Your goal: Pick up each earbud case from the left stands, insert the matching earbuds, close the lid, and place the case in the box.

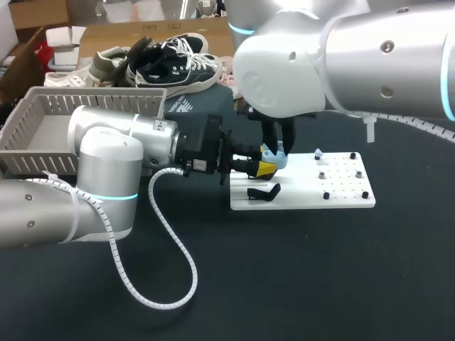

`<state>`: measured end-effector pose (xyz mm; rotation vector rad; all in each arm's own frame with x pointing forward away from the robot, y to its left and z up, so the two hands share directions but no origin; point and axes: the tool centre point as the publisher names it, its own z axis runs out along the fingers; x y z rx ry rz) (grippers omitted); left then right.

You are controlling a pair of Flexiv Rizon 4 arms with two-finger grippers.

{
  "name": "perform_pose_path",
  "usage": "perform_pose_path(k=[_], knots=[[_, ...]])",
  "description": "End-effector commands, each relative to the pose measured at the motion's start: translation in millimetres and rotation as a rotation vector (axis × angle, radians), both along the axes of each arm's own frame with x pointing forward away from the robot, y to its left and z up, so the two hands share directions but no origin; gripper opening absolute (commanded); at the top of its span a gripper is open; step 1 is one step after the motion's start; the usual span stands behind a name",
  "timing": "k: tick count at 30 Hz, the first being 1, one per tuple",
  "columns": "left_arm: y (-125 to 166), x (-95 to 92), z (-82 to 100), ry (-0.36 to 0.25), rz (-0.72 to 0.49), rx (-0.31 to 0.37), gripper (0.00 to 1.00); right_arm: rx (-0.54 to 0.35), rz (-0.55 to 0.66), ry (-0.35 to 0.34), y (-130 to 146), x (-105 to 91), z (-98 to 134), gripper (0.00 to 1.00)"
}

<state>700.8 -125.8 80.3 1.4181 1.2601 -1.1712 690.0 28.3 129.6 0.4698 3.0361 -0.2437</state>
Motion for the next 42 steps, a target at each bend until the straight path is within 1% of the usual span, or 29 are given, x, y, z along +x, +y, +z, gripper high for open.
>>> perform_pose_path(k=[1,5,7,8,10,13,16,20,23,28,30,31,35,37,38,40,42], knots=[[0,-0.2,-0.4,-0.001,0.002,0.0,0.0,-0.012,-0.004,0.009,3,4.8,-3,0.0],[0,-0.2,-0.4,-0.001,0.002,0.0,0.0,-0.019,-0.008,0.011,3,5.3,-4,0.0],[0,-0.2,-0.4,-0.001,0.002,0.0,0.0,-0.023,-0.009,0.012,3,5.3,-5,0.25],[0,-0.2,-0.4,-0.001,0.002,0.0,0.0,-0.024,-0.009,0.012,3,5.3,-5,0.33],[0,-0.2,-0.4,-0.001,0.002,0.0,0.0,-0.024,-0.01,0.012,3,5.3,-5,0.34],[0,-0.2,-0.4,-0.001,0.002,0.0,0.0,-0.021,-0.01,0.004,3,5.0,-2,0.42],[0,-0.2,-0.4,-0.001,0.002,0.0,0.0,-0.011,-0.012,-0.016,2,2.0,5,0.42],[0,-0.2,-0.4,-0.001,0.002,0.0,0.0,0.024,-0.033,-0.058,-5,-3.4,19,0.44],[0,-0.2,-0.4,-0.001,0.002,0.0,0.0,0.058,-0.059,-0.089,-16,-6.2,27,0.48],[0,-0.2,-0.4,-0.001,0.002,0.0,0.0,0.12,-0.123,-0.142,-40,-2.5,36,0.48],[0,-0.2,-0.4,-0.001,0.002,0.0,0.0,0.135,-0.144,-0.169,-49,0.0,36,0.49],[0,-0.2,-0.4,-0.001,0.002,0.0,0.0,0.144,-0.151,-0.178,-52,1.1,36,0.51],[0,-0.2,-0.4,-0.001,0.002,0.0,0.0,0.191,-0.191,-0.233,-66,7.1,34,0.68],[0,-0.2,-0.4,-0.001,0.002,0.0,0.0,0.198,-0.214,-0.268,-72,11.2,31,0.66],[0,-0.2,-0.4,-0.001,0.002,0.0,0.0,0.204,-0.222,-0.289,-75,13.6,30,0.67],[0,-0.2,-0.4,-0.001,0.002,0.0,0.0,0.231,-0.231,-0.304,-80,17.6,25,0.71],[0,-0.2,-0.4,-0.001,0.002,0.0,0.0,0.259,-0.227,-0.316,-84,21.2,20,0.71]])
